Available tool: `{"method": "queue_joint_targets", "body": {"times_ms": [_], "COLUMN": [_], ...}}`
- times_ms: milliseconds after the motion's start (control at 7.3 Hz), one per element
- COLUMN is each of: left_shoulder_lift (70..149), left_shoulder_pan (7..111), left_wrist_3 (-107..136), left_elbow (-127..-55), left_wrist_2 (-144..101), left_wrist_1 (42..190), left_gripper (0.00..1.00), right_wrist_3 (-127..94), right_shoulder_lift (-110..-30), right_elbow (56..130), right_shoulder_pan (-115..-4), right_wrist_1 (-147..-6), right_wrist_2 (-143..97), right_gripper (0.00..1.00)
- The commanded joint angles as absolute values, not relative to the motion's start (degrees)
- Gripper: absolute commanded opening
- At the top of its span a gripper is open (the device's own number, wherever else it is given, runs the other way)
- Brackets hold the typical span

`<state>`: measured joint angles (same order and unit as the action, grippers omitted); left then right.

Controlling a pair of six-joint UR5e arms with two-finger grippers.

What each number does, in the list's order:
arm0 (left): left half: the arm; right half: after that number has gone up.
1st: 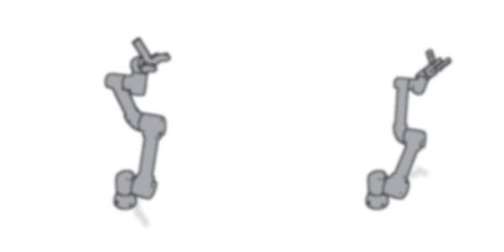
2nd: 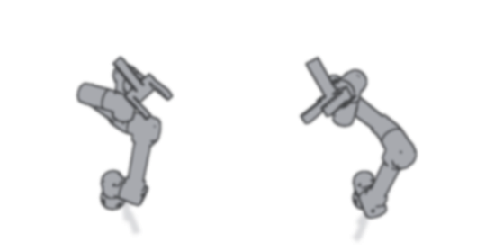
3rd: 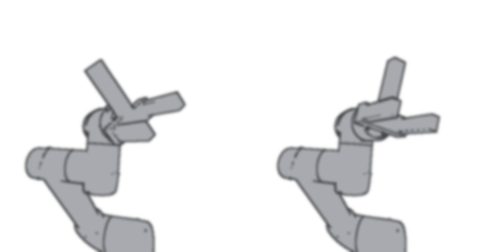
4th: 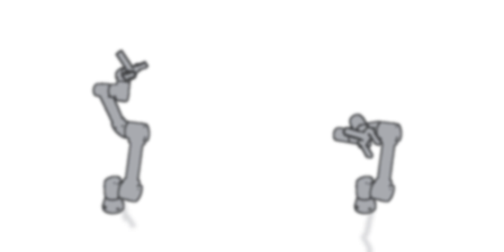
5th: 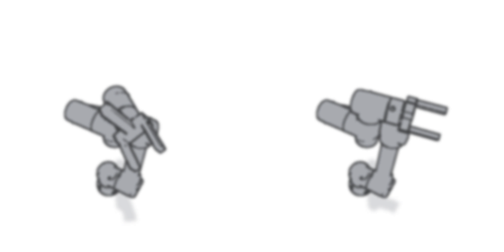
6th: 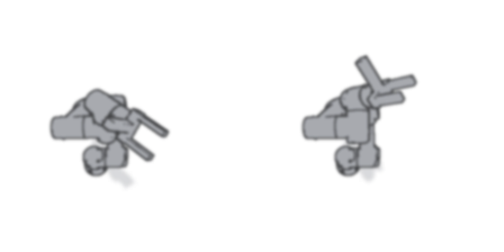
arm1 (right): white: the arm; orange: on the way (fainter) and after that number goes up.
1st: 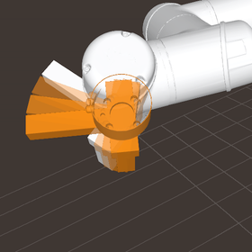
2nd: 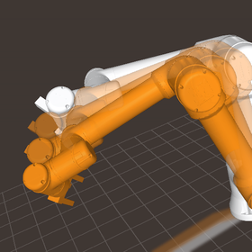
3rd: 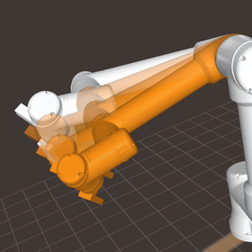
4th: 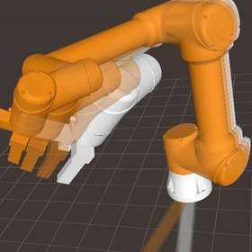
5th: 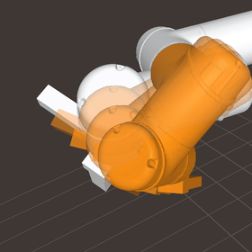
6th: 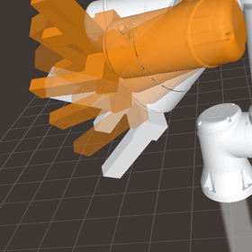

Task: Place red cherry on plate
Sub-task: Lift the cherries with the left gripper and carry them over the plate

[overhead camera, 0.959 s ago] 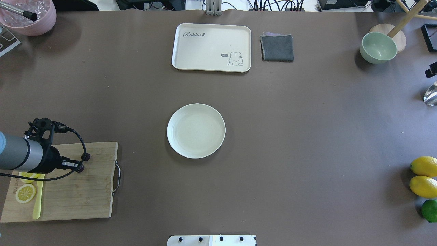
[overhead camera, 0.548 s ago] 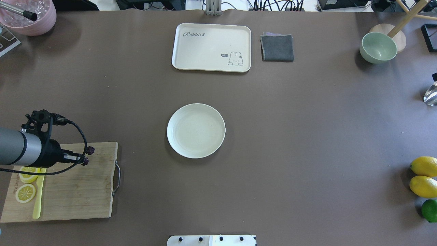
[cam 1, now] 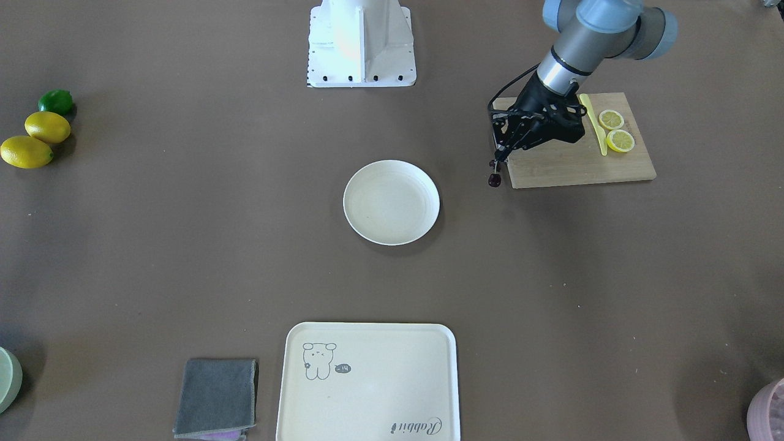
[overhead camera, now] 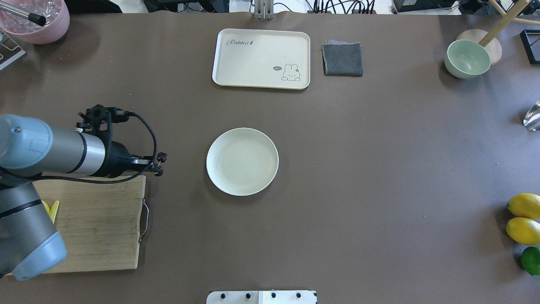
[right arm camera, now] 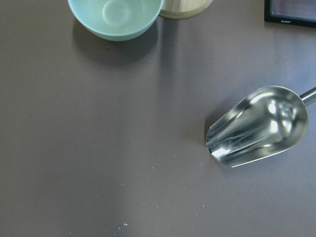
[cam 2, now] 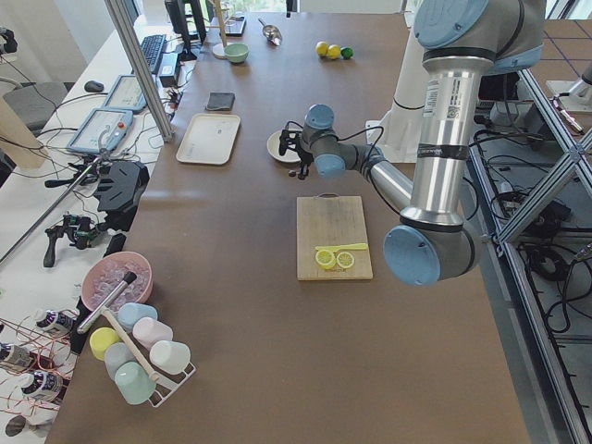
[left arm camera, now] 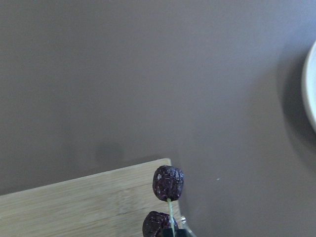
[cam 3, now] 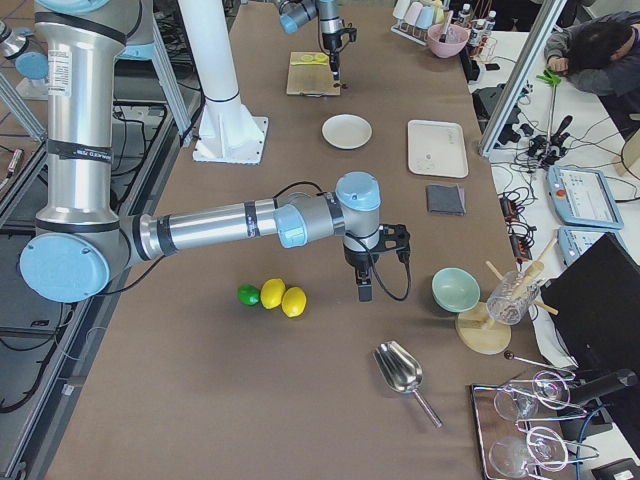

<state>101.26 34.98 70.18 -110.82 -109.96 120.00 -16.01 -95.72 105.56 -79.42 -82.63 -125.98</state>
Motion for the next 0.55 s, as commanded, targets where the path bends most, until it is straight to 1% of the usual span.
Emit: {"method": "queue_joint_targets", "body": {"times_ms": [0, 411], "left_shoulder_lift": [112.9, 121.4], "left_shoulder_pan": [34.4, 27.8], "left_wrist_3": [77.2, 83.0], "left_elbow": [-103.1, -97.3], "left_wrist_2": [-107.6, -98.8], "left_wrist_1": [119.9, 119.9], "left_gripper": [0.0, 0.0], "right_wrist_3": [-16.1, -16.2], "right_shoulder_lift": [-96.8, -96.9], "right_elbow": [105.6, 105.5], "right_shoulder_pan": [-79.5, -79.5], "right_wrist_1": [-82.6, -82.6], "right_wrist_2": [-126.6, -126.7], "right_gripper": [1.0, 1.0]}}
